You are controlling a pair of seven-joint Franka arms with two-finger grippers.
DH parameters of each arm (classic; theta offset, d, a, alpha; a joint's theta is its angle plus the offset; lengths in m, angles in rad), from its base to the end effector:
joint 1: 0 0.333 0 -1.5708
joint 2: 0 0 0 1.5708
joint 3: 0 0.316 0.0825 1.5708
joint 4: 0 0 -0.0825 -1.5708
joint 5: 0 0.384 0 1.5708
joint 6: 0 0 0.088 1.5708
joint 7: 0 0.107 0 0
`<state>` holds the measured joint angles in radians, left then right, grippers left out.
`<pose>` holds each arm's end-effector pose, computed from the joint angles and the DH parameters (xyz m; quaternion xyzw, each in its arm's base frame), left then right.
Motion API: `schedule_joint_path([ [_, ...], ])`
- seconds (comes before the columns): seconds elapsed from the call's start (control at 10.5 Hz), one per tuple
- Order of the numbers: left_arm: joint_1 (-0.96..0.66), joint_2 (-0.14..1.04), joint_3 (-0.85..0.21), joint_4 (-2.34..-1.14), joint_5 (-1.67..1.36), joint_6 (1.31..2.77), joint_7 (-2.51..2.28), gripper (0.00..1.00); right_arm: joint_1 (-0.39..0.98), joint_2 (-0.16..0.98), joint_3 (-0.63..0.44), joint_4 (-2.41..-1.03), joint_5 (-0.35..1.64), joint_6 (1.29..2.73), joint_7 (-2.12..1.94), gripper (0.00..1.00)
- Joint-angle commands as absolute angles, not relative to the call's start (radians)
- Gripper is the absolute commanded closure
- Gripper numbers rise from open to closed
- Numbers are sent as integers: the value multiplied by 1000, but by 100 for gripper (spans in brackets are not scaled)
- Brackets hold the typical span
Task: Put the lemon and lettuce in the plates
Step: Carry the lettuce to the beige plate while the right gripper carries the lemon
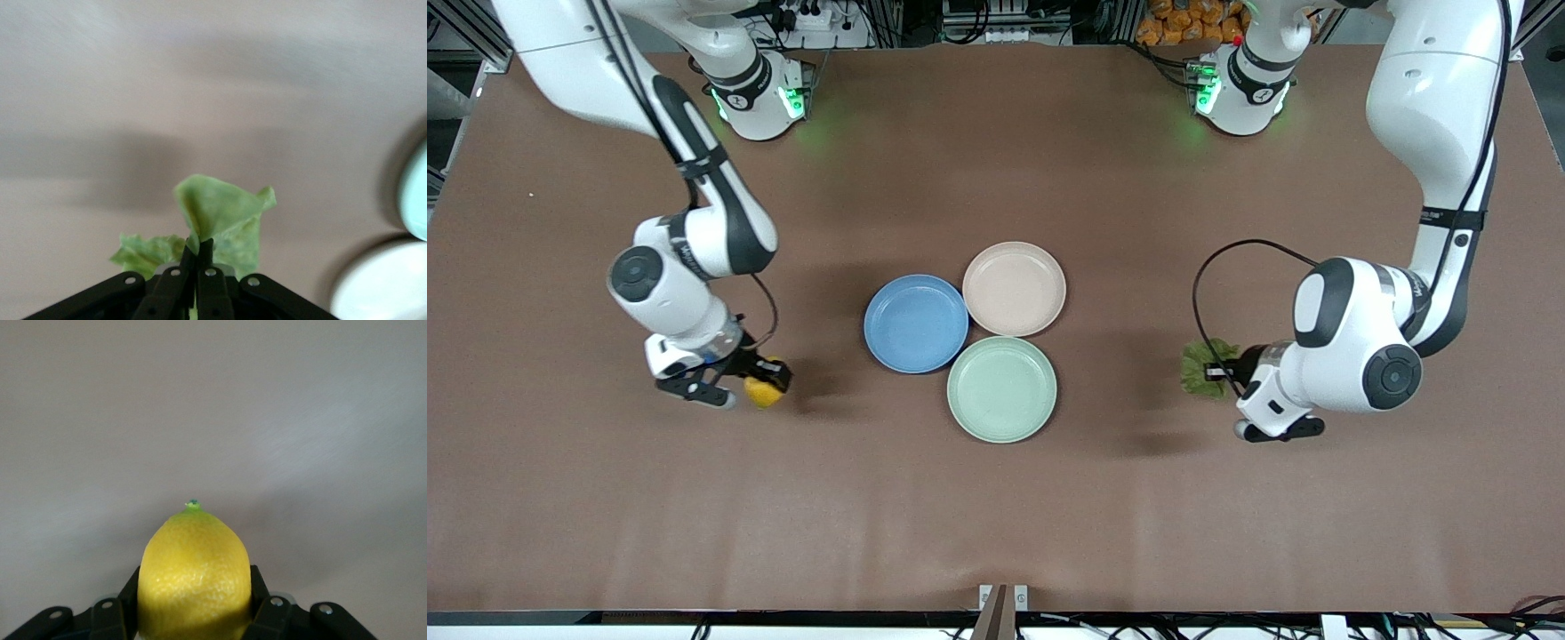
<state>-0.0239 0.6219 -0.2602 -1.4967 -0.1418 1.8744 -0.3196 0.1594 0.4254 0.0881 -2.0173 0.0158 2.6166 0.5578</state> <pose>0.6597 -0.1755 0.3007 0.9817 0.0607 -0.1491 0.1020 0.6027 0.1498 0.2567 -0.9820 0.1657 -0.0718 0.0548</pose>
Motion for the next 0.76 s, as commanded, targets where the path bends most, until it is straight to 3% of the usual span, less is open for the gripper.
schedule_joint_path([
  [0.0, -15, 606, -323, -1506, -251, 1842, -432, 100, 276, 419, 84, -2005, 0, 2600, 777, 100],
  [0.19, -17, 614, -397, -1506, -267, 1844, -559, 100, 366, 423, 84, -1996, -20, 2600, 940, 100],
  [0.67, -138, 644, -403, -1519, -311, 1874, -673, 100, 501, 517, 95, -1950, -181, 2600, 1283, 100],
])
